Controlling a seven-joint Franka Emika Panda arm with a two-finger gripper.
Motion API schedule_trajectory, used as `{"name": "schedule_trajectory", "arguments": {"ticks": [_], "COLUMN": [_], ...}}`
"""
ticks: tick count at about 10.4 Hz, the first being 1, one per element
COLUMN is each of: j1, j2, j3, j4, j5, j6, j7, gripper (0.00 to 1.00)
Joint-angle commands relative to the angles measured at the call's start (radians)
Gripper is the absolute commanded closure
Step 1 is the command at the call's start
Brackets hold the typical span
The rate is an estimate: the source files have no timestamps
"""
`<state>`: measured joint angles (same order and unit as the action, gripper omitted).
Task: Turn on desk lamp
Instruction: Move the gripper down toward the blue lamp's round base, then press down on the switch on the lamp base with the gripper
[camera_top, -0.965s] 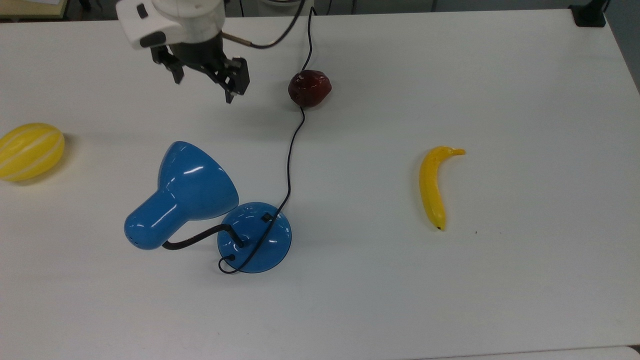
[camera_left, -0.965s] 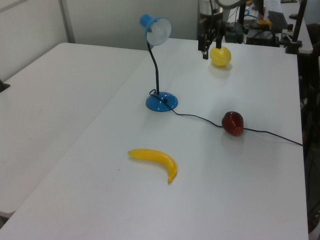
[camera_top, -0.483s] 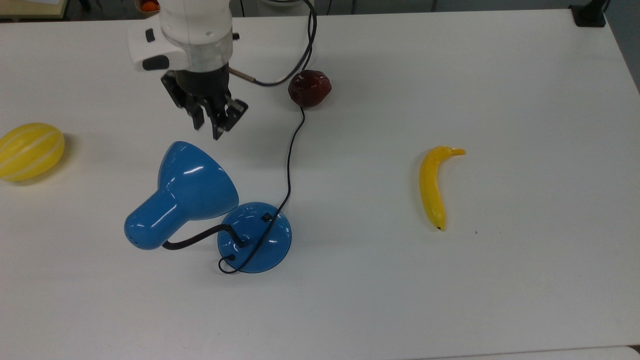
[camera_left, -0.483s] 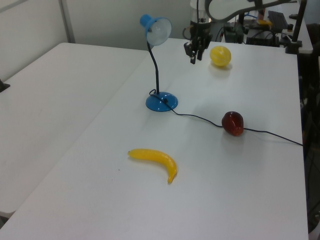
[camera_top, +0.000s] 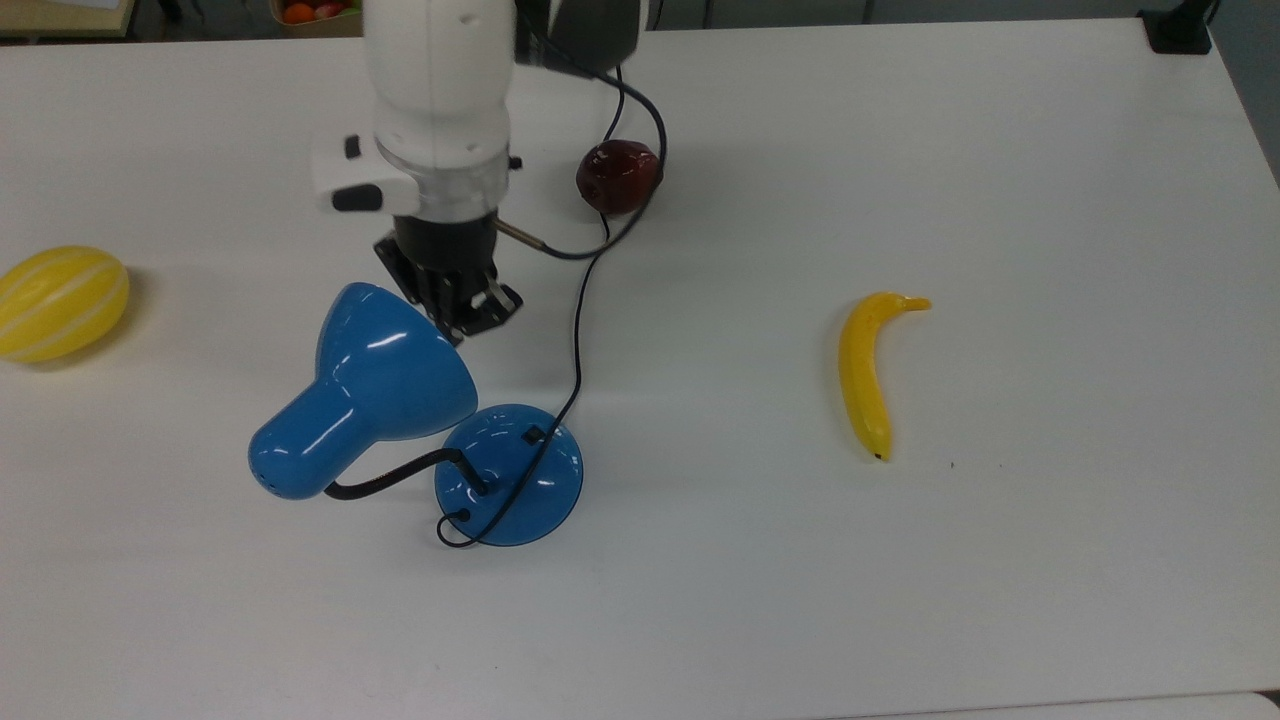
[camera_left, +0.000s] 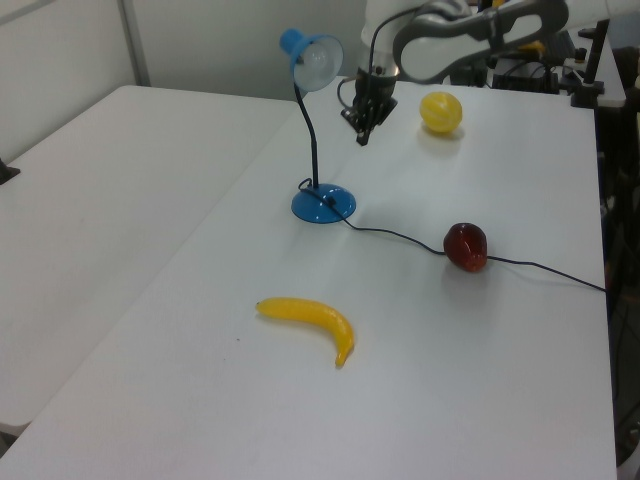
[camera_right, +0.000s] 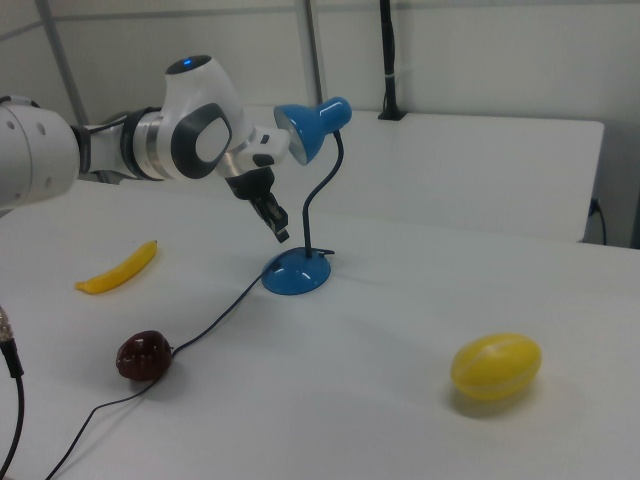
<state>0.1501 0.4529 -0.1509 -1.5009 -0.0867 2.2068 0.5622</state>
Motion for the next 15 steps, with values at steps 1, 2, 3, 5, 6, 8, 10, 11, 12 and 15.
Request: {"name": "schedule_trajectory", "arguments": {"ticks": [1, 2, 3, 5, 6, 8, 10, 11, 12, 15], "j1": [0.040, 0.045, 0.049, 0.063, 0.065, 0.069, 0.071, 0.071, 0.071, 0.074], "j2": [0.075, 0.084, 0.101, 0.127, 0.133, 0.167, 0.199, 0.207, 0.211, 0.225], "j3": [0.001, 0.001, 0.001, 0.001, 0.001, 0.001, 0.001, 0.001, -0.001, -0.001], "j4": [0.019, 0.021, 0.022, 0.024, 0.024, 0.046, 0.080, 0.082, 0.085, 0.097], "j5": [-0.036, -0.036, -0.038, -0.045, -0.050, -0.079, -0.126, -0.133, -0.134, -0.136], "j6": [0.097, 0.112, 0.126, 0.155, 0.162, 0.165, 0.168, 0.168, 0.169, 0.168], "j7": [0.065, 0.065, 0.065, 0.071, 0.085, 0.108, 0.169, 0.177, 0.177, 0.177], "gripper": [1.00, 1.00, 1.00, 1.00, 1.00, 1.00, 1.00, 1.00, 1.00, 1.00]}}
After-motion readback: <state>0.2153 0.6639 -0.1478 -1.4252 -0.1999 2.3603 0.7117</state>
